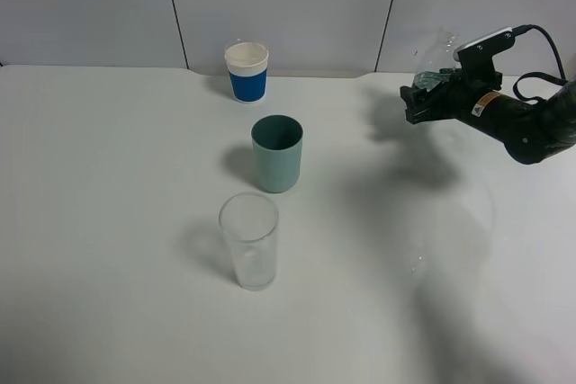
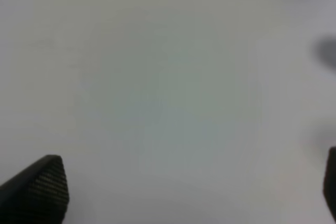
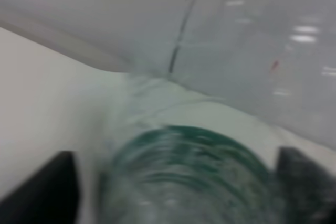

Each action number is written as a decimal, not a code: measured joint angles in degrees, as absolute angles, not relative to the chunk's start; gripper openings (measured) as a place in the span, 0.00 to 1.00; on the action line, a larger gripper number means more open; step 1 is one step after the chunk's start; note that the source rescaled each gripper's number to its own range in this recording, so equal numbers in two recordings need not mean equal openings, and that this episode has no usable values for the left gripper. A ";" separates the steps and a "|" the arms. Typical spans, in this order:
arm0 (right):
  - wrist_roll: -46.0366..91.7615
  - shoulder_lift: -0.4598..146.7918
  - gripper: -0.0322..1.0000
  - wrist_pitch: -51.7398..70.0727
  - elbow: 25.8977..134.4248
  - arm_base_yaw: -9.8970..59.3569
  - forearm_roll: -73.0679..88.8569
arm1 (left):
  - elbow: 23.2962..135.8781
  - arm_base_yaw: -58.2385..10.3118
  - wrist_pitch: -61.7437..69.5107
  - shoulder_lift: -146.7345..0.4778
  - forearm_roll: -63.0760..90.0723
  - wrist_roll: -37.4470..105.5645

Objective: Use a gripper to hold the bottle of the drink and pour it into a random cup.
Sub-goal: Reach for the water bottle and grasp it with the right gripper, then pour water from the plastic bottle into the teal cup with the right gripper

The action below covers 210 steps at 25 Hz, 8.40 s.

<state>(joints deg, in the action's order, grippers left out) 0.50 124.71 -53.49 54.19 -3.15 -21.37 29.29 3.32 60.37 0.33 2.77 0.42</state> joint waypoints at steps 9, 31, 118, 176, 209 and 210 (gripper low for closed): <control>-1.22 124.71 0.03 -53.58 54.19 -3.15 -21.53 | 29.29 3.32 60.37 0.33 2.77 0.42; -15.09 117.07 0.03 -44.11 52.66 -2.54 -26.01 | 29.29 3.32 60.37 0.33 2.77 0.42; 10.47 104.21 0.03 16.65 65.82 36.46 -55.08 | 29.29 3.32 60.37 0.33 2.80 0.42; 17.19 104.21 0.03 22.64 65.86 37.97 -65.37 | 29.29 3.32 60.37 0.33 2.74 0.42; 19.01 104.21 0.03 27.19 65.86 37.97 -65.81 | 29.29 3.32 60.37 0.33 2.74 0.42; 19.01 104.21 0.03 27.25 65.86 37.97 -65.81 | 29.29 3.32 60.37 0.33 2.74 0.42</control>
<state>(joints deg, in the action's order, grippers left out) 19.01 104.21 27.25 65.86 37.97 -65.81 29.29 3.32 60.37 0.33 2.74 0.42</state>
